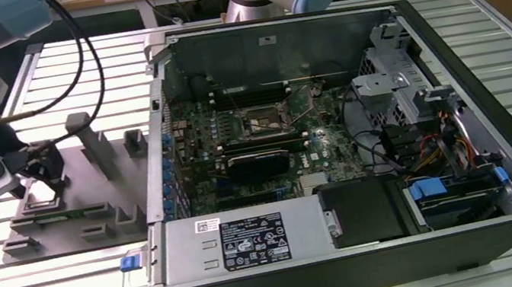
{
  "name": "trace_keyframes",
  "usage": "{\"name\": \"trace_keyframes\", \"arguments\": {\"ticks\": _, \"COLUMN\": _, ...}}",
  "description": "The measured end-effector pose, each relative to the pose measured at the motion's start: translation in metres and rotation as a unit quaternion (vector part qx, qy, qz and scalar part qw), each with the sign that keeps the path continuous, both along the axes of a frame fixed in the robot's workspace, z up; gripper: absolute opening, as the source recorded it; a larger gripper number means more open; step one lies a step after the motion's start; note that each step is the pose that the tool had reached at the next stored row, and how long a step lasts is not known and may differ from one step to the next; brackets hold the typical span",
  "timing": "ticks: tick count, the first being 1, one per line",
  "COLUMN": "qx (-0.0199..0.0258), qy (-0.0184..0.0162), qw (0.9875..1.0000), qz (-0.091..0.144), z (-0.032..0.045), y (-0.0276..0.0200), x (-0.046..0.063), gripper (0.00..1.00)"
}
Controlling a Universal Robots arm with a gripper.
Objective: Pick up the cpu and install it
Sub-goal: 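Pick up the cpu and move it towards the insertion slot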
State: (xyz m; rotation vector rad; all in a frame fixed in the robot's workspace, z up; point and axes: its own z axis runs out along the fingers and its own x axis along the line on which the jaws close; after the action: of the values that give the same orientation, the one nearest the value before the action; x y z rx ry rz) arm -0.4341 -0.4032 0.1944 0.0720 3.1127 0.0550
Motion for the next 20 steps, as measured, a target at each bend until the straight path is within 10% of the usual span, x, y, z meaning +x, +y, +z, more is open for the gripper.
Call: {"name": "trace_keyframes", "arguments": {"ticks": 20, "qx": 0.0007, "qy": 0.0002, "qw": 0.9998, "qz": 0.020, "z": -0.0066, "y": 0.0012, "x": -0.0009, "gripper": 0.65}}
